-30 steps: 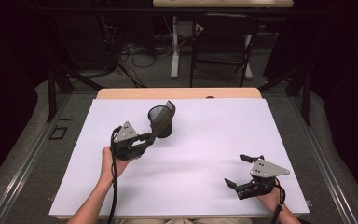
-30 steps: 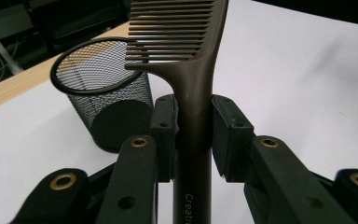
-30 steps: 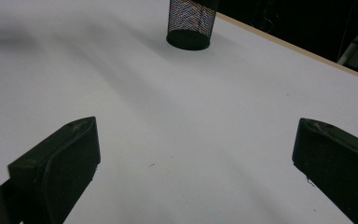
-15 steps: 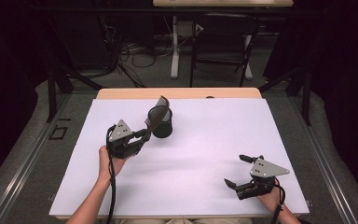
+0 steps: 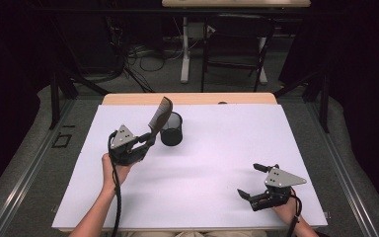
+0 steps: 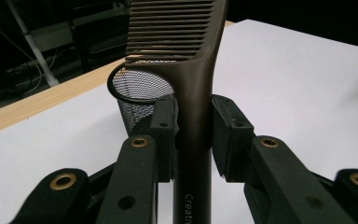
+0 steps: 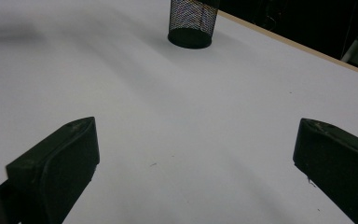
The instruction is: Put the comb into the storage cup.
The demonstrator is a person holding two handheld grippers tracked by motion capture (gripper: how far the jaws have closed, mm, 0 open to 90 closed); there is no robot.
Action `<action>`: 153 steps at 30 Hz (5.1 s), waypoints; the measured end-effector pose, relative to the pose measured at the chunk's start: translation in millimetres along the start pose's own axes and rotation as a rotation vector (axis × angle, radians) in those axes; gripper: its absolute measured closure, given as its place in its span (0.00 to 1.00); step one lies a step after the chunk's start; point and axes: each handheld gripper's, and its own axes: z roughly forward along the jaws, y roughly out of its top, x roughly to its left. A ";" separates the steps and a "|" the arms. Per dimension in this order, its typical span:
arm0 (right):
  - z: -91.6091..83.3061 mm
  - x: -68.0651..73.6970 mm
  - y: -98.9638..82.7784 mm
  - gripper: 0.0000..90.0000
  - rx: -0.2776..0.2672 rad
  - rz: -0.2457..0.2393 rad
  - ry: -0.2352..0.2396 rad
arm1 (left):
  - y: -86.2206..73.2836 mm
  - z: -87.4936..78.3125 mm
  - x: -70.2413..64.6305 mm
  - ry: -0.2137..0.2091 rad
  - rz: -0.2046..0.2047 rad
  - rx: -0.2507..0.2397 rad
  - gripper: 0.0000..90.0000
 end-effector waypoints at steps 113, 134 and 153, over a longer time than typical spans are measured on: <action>1.0 -0.4 0.0 0.00 0.009 0.004 -0.006 | 68.4 39.9 25.4 0.058 -0.005 -0.109 0.80; 1.2 -0.7 -0.1 0.00 0.008 0.003 -0.005 | 76.3 48.0 27.4 0.061 -0.001 -0.123 0.80; 0.9 -0.9 0.0 0.00 0.006 0.005 -0.006 | 84.6 59.3 26.8 0.061 0.004 -0.148 0.80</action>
